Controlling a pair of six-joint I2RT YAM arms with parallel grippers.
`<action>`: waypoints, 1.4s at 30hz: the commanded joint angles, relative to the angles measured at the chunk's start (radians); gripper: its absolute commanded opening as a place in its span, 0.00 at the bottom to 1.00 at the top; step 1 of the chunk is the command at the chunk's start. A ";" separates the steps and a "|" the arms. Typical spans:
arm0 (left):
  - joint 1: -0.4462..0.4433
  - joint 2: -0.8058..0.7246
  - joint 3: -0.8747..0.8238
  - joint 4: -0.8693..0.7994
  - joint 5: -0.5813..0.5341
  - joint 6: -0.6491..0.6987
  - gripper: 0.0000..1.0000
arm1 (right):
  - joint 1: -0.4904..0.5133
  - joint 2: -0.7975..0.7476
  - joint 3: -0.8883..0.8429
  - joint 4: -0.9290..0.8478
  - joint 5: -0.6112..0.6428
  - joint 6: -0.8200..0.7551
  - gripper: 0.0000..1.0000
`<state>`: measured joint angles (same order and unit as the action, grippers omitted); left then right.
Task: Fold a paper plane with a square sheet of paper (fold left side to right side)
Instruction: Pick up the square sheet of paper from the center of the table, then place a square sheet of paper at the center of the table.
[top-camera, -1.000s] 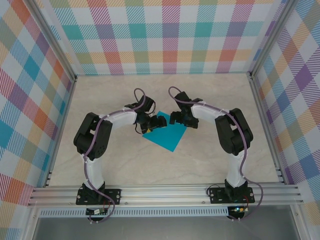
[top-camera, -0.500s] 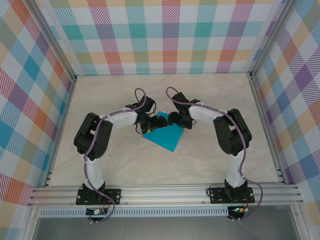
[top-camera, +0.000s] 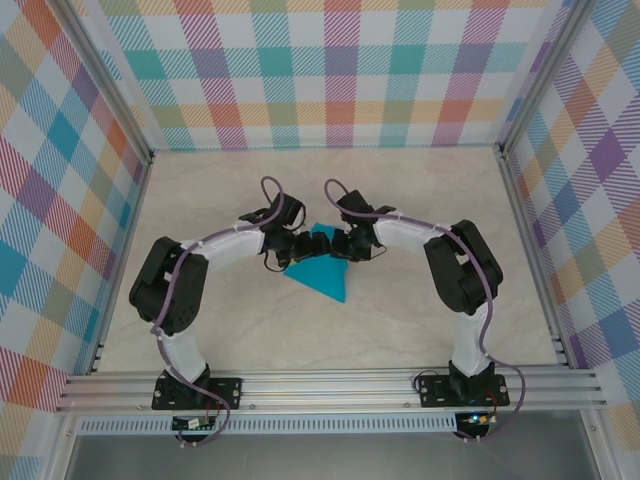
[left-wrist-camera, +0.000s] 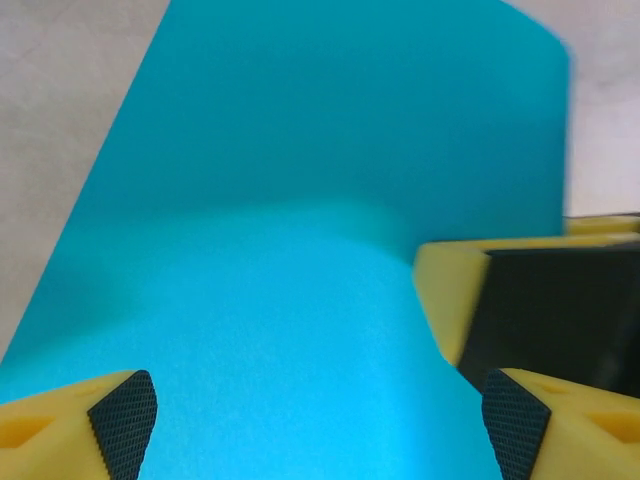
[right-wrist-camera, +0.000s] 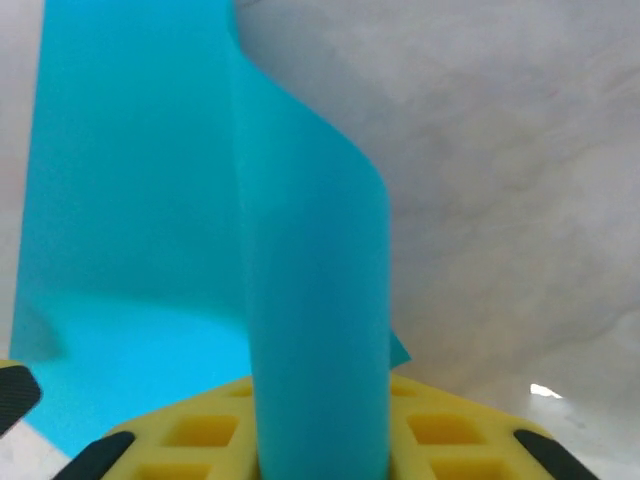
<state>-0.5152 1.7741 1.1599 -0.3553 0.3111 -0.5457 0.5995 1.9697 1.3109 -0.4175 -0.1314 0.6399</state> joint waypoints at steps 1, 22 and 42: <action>0.071 -0.124 -0.066 0.043 0.057 0.012 0.88 | -0.014 -0.098 -0.055 0.107 -0.104 -0.013 0.19; 0.249 -0.569 -0.344 0.587 0.624 -0.051 0.98 | -0.300 -0.694 -0.285 0.319 -0.891 -0.152 0.19; 0.055 -0.536 -0.135 0.510 0.716 0.094 0.91 | -0.245 -0.884 -0.192 0.203 -0.996 -0.235 0.20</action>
<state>-0.4545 1.2259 1.0000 0.1825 1.0069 -0.4984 0.3481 1.1076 1.0885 -0.2012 -1.0901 0.4458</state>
